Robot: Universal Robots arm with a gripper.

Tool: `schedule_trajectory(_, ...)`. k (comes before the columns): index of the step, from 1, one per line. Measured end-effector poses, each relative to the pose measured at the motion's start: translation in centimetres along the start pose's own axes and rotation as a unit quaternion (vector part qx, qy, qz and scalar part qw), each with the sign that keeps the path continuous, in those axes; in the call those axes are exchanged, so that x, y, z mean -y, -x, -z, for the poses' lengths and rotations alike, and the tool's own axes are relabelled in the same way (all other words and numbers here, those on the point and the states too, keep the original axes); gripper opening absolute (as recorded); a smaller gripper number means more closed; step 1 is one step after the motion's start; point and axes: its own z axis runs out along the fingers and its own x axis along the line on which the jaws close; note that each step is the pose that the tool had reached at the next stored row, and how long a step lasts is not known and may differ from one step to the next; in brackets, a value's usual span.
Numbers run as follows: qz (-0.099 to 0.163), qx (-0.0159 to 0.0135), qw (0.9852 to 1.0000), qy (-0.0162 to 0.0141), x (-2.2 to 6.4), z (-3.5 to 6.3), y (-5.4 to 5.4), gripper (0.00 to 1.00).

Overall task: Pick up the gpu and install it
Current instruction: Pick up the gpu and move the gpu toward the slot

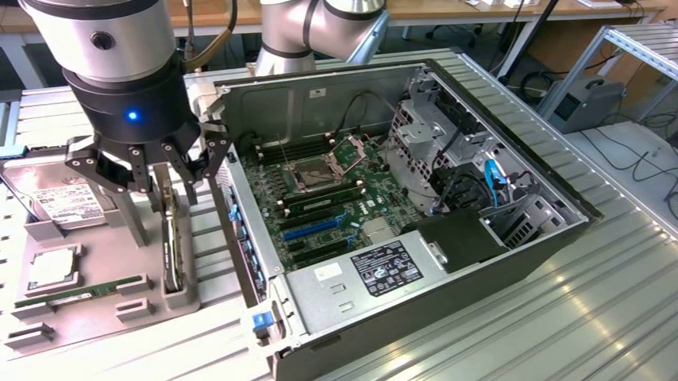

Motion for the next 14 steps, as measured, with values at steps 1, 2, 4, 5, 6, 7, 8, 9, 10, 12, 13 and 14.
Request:
schedule_trajectory(1,0.0,0.0,1.0,0.0,0.0,-0.02,0.0,0.42)
schedule_trajectory(2,0.0,0.0,1.0,0.0,0.0,-0.06,0.0,0.42)
schedule_trajectory(4,0.0,0.0,1.0,0.0,0.0,-0.09,0.0,0.42)
schedule_trajectory(5,0.0,0.0,1.0,0.0,0.0,-0.11,0.0,0.42)
schedule_trajectory(6,0.0,0.0,1.0,0.0,0.0,-0.12,0.0,0.42)
schedule_trajectory(7,0.0,0.0,1.0,0.0,0.01,-0.15,0.0,0.42)
schedule_trajectory(8,0.0,0.0,1.0,0.0,0.01,-0.16,0.0,0.42)
schedule_trajectory(9,0.0,0.0,1.0,0.0,0.01,-0.19,-0.01,0.42)
schedule_trajectory(10,0.0,0.0,1.0,0.0,0.01,-0.23,-0.01,0.42)
schedule_trajectory(12,0.0,0.0,1.0,0.0,0.01,-0.26,-0.01,0.42)
schedule_trajectory(13,0.0,0.0,1.0,0.0,0.01,-0.28,0.0,0.42)
schedule_trajectory(14,0.0,0.0,1.0,0.0,0.01,-0.3,-0.01,0.42)
